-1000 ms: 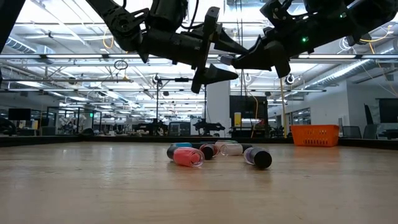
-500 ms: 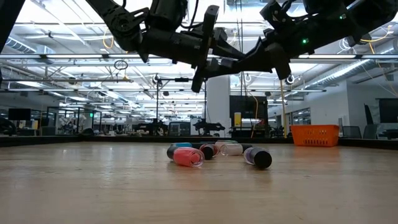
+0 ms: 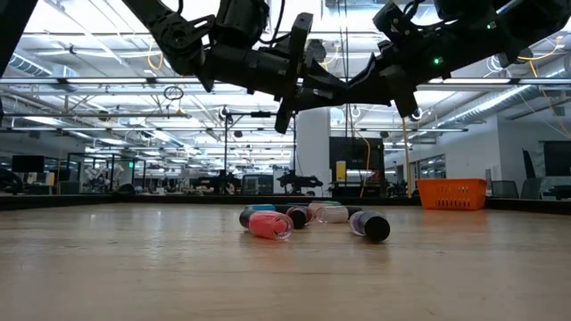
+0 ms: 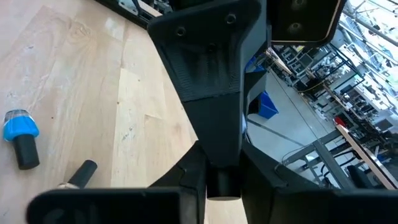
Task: Pick & Place Nail Polish
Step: Put the light blue nail polish bottle into the orange basket
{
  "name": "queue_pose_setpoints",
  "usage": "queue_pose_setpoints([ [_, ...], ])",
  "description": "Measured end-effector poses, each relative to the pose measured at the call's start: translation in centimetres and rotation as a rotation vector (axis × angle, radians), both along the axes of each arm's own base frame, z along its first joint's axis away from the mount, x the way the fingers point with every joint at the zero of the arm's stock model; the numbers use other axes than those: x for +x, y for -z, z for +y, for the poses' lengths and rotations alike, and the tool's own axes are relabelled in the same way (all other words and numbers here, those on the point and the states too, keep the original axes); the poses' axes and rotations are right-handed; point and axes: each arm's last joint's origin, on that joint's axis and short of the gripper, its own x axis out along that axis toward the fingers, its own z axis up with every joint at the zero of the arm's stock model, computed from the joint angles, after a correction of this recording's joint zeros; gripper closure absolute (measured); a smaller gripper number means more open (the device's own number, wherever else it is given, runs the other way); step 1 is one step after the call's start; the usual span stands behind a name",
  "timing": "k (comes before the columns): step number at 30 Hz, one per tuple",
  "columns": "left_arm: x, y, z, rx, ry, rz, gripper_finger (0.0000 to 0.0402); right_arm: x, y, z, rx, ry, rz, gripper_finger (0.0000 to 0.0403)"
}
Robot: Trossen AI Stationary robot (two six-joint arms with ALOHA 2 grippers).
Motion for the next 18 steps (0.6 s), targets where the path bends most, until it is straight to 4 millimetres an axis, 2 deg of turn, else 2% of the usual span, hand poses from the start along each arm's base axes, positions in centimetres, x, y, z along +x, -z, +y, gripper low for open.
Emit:
queue_pose_setpoints([
  [6,-0.1,-0.1,0.6,0.116,0.007,-0.016,0.0347,0.0,0.0,0.0,0.131,0.025,-0.059,0.0235],
  [9,-0.1,-0.1,0.7,0.151,0.004,-0.018,0.0348,-0.1,-0.2,0.0,0.179,0.036,-0.078,0.0197],
  [13,-0.1,-0.2,0.7,0.197,-0.007,-0.022,0.0346,-0.4,-0.6,0.0,0.217,0.044,-0.105,0.0173],
  [18,0.0,-0.3,0.6,0.295,0.002,-0.028,0.0348,-1.2,-1.6,-0.2,0.215,0.092,-0.137,0.0173],
])
